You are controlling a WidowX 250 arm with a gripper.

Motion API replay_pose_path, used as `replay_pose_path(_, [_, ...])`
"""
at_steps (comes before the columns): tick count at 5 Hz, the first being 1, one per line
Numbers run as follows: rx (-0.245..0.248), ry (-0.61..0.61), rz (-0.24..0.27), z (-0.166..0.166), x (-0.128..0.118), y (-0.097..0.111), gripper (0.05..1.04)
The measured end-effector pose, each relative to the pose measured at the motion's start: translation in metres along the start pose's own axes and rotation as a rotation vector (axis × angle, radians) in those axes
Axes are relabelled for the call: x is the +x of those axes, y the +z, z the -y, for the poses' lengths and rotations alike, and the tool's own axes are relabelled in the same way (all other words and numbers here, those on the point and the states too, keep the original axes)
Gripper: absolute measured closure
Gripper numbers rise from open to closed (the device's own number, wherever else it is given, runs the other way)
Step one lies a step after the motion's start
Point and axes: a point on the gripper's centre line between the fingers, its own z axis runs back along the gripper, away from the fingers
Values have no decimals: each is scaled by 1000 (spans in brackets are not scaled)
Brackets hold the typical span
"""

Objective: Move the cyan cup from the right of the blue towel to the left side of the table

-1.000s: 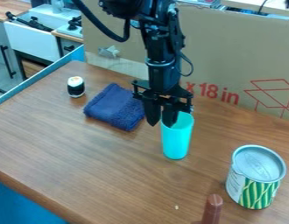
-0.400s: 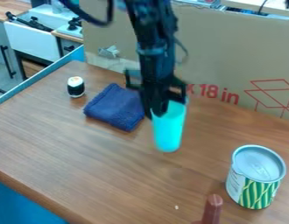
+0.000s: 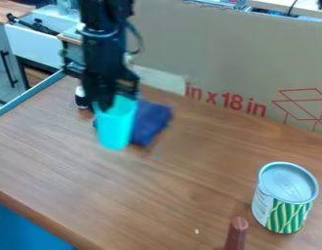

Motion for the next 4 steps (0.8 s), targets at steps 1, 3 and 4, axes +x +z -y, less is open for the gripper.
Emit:
replay_pose_path(1, [45, 93, -94, -46, -6, -8, 994])
replay_pose_path(3, [-54, 242, -196, -134, -5, -53, 994])
replay_pose_path(4, [-65, 244, -268, -149, -11, -79, 994])
